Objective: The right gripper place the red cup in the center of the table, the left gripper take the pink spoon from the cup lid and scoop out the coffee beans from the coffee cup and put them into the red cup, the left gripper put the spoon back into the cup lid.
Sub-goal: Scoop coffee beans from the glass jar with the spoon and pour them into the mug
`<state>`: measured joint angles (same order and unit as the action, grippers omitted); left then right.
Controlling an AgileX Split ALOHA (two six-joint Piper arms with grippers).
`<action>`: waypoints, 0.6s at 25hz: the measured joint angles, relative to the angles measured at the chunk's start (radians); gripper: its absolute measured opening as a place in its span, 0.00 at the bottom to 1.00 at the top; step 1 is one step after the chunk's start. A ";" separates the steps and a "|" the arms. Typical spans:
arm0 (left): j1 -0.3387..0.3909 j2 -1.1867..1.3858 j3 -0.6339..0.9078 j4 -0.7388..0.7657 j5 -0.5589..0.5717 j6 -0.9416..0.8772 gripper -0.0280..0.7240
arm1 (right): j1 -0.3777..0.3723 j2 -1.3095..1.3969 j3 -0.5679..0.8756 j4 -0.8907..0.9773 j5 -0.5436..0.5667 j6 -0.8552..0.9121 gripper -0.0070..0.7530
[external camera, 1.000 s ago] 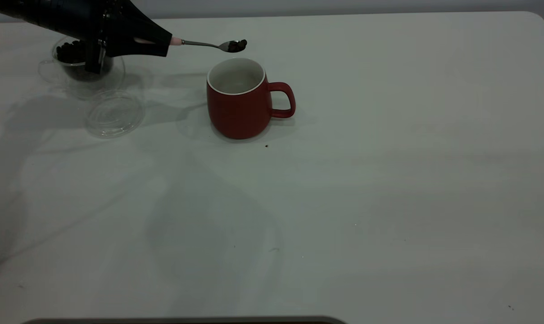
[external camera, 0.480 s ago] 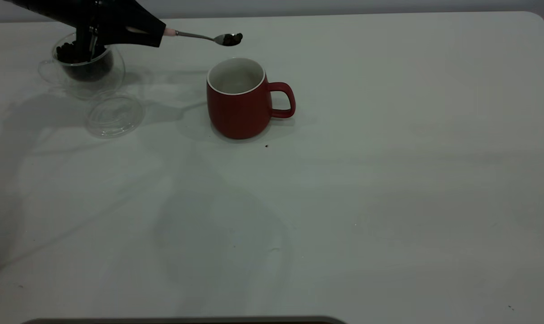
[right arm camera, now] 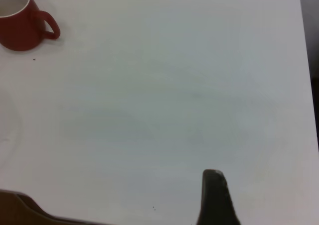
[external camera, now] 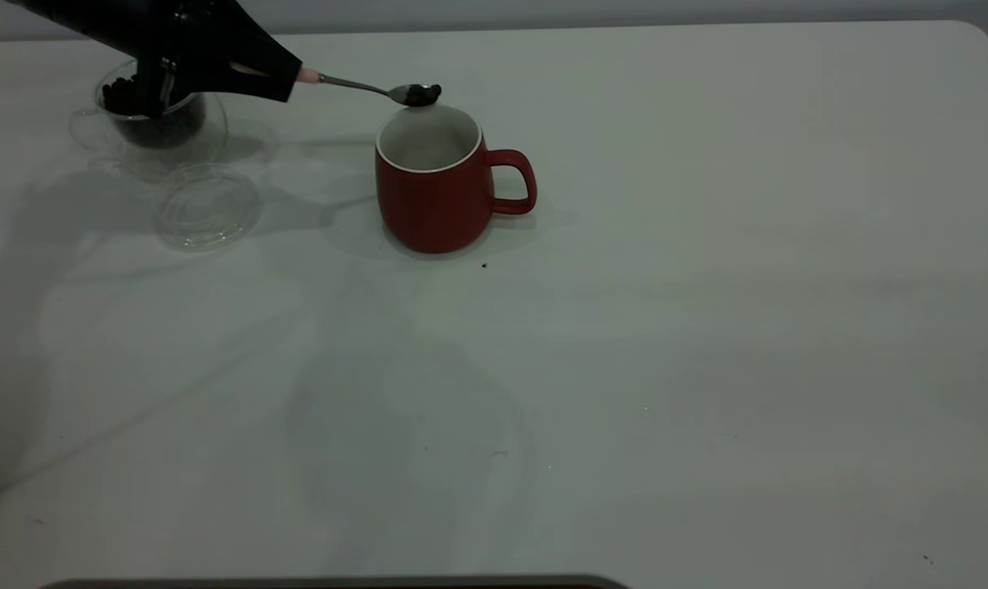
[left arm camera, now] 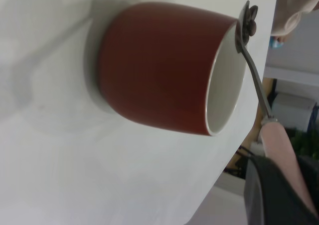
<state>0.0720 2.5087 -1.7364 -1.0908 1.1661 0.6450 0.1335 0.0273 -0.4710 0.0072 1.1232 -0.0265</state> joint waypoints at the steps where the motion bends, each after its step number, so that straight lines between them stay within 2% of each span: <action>1: -0.005 0.000 0.000 0.002 0.000 0.000 0.19 | 0.000 0.000 0.000 0.000 0.000 0.000 0.71; 10: -0.031 0.000 0.000 0.064 0.001 0.064 0.19 | 0.000 0.000 0.000 0.000 0.000 0.000 0.71; 15: -0.030 0.000 0.000 0.122 0.001 0.277 0.19 | 0.000 0.000 0.000 0.000 0.000 0.000 0.71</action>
<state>0.0422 2.5087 -1.7364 -0.9689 1.1672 0.9219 0.1335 0.0273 -0.4710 0.0072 1.1232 -0.0265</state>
